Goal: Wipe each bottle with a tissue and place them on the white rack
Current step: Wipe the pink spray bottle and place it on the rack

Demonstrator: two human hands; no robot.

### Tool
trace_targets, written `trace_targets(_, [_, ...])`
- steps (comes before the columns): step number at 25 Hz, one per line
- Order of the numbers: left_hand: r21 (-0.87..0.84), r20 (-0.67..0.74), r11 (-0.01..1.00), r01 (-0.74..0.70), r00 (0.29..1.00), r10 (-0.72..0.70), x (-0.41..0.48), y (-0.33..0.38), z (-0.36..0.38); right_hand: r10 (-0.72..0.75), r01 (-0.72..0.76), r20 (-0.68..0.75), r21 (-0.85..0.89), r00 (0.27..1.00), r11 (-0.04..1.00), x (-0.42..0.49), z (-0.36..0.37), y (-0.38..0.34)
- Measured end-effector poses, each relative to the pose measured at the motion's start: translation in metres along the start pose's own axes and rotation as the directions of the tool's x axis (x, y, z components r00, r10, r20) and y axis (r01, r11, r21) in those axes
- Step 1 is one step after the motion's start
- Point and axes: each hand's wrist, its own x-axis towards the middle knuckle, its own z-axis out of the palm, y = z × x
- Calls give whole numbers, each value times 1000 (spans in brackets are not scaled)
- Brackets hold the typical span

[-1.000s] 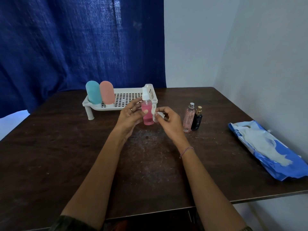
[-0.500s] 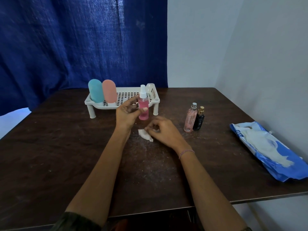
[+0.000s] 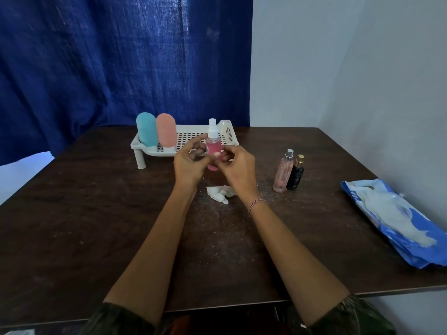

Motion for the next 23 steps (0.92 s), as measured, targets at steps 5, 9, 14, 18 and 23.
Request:
trace_targets(5, [167, -143, 985, -47, 987, 71, 7, -2, -2, 29, -29, -8, 48, 1000, 998, 17, 20, -7])
trace_targets(9, [199, -190, 979, -38, 979, 77, 7, 5, -4, 50, -51, 15, 19, 999, 999, 31, 35, -14])
trace_targets(14, [274, -165, 956, -101, 975, 150, 11, 6, -12, 60, -61, 29, 36, 998, 997, 46, 52, -23])
trace_targets(18, [333, -149, 942, -36, 985, 91, 13, 4, -17, 80, -79, 70, -14, 994, 997, 56, 65, -27])
trace_targets(23, [240, -208, 965, 109, 976, -59, 16, 4, -20, 115, -96, 173, -114, 978, 989, 63, 79, -20])
